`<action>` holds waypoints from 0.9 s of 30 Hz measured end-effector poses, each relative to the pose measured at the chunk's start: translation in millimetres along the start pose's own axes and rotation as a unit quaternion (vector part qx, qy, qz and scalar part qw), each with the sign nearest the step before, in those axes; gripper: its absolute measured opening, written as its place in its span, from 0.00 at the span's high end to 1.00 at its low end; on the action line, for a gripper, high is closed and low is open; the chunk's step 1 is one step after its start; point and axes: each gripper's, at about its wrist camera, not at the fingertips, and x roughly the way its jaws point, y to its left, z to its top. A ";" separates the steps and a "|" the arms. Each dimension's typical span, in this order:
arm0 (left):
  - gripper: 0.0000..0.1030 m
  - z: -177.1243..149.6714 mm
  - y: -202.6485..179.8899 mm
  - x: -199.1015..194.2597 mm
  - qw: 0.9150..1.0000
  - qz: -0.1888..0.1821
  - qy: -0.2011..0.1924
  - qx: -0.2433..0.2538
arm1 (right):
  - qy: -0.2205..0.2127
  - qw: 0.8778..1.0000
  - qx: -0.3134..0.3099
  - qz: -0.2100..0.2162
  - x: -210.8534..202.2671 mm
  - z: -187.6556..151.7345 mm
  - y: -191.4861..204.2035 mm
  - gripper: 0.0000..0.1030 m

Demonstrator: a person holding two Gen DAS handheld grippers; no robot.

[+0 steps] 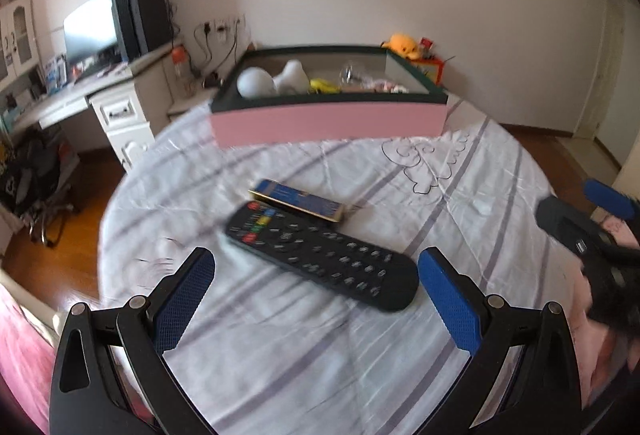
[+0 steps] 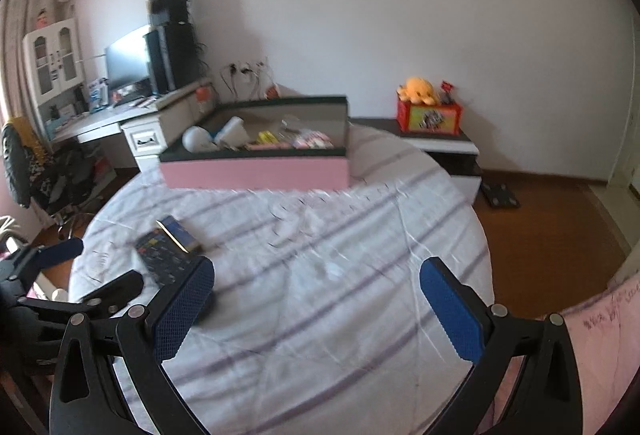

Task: Organize rigid objects
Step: 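Withdraw both tools from the box back over the remote, then grasp the black remote with the left tool while the right tool grasps the blue-gold box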

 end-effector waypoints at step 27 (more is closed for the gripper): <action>0.00 -26.4 93.4 27.7 0.996 0.045 0.059 -0.052 | 0.076 0.990 -0.088 0.079 75.0 2.5 62.0 0.00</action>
